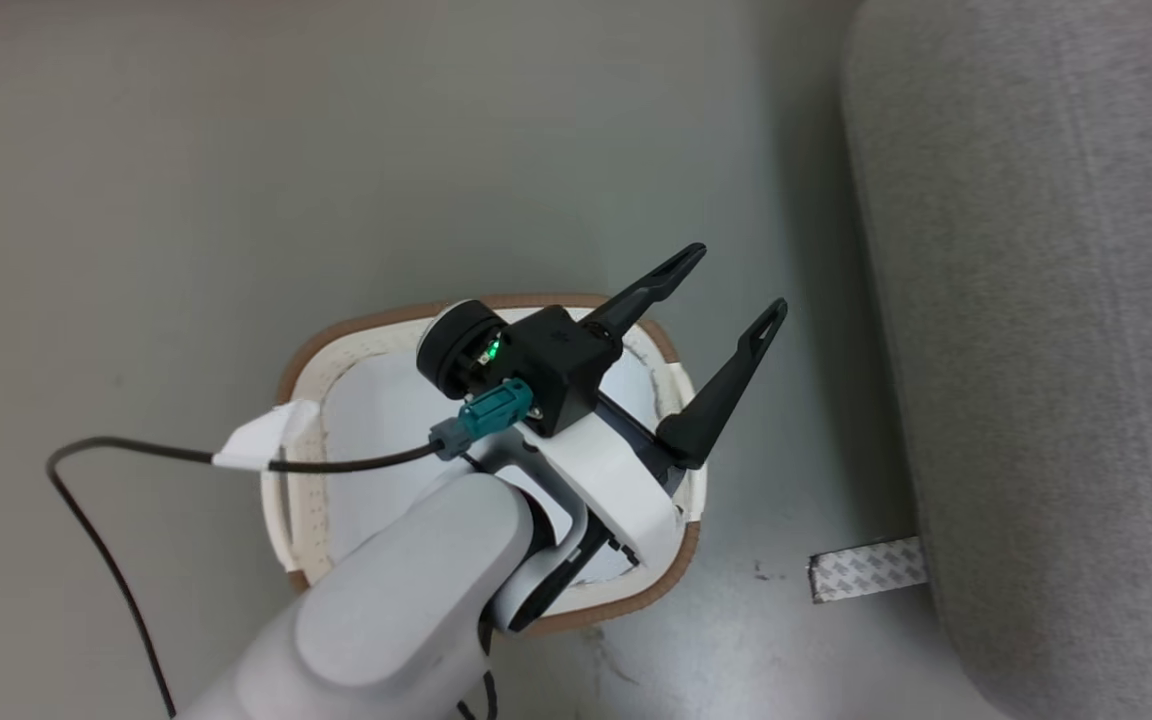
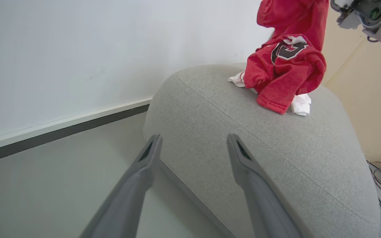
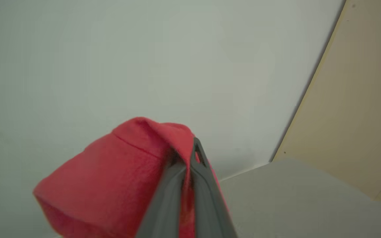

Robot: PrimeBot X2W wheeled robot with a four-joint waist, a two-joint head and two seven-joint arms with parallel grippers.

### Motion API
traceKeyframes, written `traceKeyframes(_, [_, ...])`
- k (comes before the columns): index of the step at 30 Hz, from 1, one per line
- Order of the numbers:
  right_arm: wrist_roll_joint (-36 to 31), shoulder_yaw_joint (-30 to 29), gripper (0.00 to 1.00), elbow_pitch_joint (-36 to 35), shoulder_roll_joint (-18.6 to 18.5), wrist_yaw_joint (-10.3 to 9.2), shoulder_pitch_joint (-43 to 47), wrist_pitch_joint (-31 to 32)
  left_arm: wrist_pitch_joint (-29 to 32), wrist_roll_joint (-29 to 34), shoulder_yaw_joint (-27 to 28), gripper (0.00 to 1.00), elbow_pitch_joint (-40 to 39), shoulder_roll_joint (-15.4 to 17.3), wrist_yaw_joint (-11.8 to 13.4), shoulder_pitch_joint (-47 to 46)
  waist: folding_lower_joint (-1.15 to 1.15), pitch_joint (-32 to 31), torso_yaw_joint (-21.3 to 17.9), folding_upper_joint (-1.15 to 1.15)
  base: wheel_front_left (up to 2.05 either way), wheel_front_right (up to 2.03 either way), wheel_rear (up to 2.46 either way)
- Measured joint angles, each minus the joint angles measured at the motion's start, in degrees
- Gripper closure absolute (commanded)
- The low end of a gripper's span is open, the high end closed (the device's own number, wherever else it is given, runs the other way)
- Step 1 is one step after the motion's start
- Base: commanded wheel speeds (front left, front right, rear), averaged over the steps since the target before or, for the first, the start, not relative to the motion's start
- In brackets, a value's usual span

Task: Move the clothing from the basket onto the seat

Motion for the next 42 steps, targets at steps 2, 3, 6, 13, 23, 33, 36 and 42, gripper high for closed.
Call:
traceKeyframes(2, [-1.9,-3.19,1.0,2.67,1.08,0.0,2.19,-0.9,-0.41,-0.01,-0.13,0.0,0.45,-0.13,-0.08,0.07,0.0,0.54,0.97,0.0,0.0,0.0,0.0])
traceKeyframes(3, [-2.78,-4.67,1.0,4.06,1.88,0.0,3.46,-1.47,-0.45,-0.02,-0.19,0.0,0.65,-0.23,-0.08,0.09,0.0,0.74,1.3,0.0,0.0,0.0,0.0])
traceKeyframes(6, [-4.68,-8.67,0.78,7.95,3.75,0.0,6.55,-3.57,-0.47,-0.05,-0.24,0.0,0.97,-0.32,-0.07,0.09,0.0,0.98,1.61,0.0,0.0,0.0,0.0])
traceKeyframes(13, [-7.71,-8.16,0.0,12.24,7.21,0.0,9.83,-10.91,-0.86,-0.23,0.01,0.0,1.16,0.22,0.19,-0.11,0.0,-0.56,0.76,0.0,0.0,0.0,0.0])
traceKeyframes(23, [-1.07,9.91,0.0,1.4,14.28,0.0,22.82,-13.82,-1.94,-2.47,0.46,0.0,1.32,1.52,1.49,4.44,-0.01,-8.1,-1.66,0.0,0.0,0.0,0.0])
traceKeyframes(33, [4.58,23.94,0.0,-9.09,16.59,0.0,41.2,-13.91,-4.54,-5.11,3.88,0.0,2.31,4.09,6.26,12.63,-0.01,-19.06,-2.3,0.0,0.0,0.0,0.0])
traceKeyframes(36, [4.55,26.06,0.0,-11.77,16.7,0.0,45.43,-13.92,-5.26,-5.1,4.65,0.0,3.26,5.6,8.04,15.49,-0.02,-22.08,-1.48,0.0,0.0,0.0,0.0])
traceKeyframes(42, [5.0,29.18,0.0,-15.64,17.04,0.0,54.0,-13.92,-6.97,-5.53,8.16,0.0,4.69,8.25,10.54,22.82,-0.02,-27.48,1.13,0.0,0.0,0.0,0.0])
